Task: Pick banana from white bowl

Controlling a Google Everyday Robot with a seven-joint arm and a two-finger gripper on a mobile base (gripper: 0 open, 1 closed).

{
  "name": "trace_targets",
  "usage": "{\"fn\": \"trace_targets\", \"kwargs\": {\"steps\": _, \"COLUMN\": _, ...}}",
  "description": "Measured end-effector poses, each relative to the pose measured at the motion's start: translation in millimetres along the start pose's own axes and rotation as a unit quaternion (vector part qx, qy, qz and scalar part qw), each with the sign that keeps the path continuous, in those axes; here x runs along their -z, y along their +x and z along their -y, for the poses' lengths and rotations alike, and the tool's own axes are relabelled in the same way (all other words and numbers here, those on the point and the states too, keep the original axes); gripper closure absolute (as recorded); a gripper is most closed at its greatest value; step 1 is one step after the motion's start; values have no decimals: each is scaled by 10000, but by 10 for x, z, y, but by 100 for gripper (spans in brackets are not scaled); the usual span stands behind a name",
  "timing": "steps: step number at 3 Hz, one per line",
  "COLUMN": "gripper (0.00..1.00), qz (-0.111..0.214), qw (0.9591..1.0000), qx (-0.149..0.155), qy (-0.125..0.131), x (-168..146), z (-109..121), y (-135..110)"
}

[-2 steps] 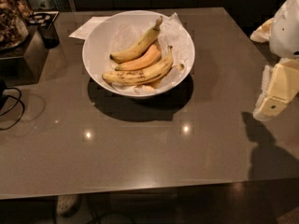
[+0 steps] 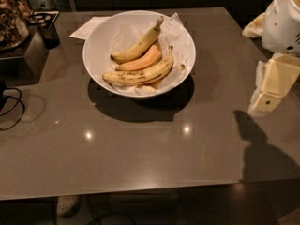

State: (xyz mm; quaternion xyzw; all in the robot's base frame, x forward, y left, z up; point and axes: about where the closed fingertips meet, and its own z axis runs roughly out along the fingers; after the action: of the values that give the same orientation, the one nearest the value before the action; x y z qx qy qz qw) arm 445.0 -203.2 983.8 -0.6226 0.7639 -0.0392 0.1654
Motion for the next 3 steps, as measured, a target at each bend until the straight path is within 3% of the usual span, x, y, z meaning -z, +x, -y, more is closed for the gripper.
{"fn": "trace_targets", "kwargs": {"steps": 1, "gripper": 0, "qz": 30, "qw": 9990, "qx": 422, "qy": -139, "x": -70, "z": 58, "y": -221}}
{"fn": "trace_targets", "kwargs": {"steps": 2, "gripper": 0, "qz": 29, "qw": 9967, "qx": 807, "qy": -115, "x": -111, "z": 71, "y": -447}}
{"fn": "trace_targets", "kwargs": {"steps": 3, "gripper": 0, "qz": -181, "qw": 9963, "qx": 832, "qy": -89, "x": -134, "z": 78, "y": -418}}
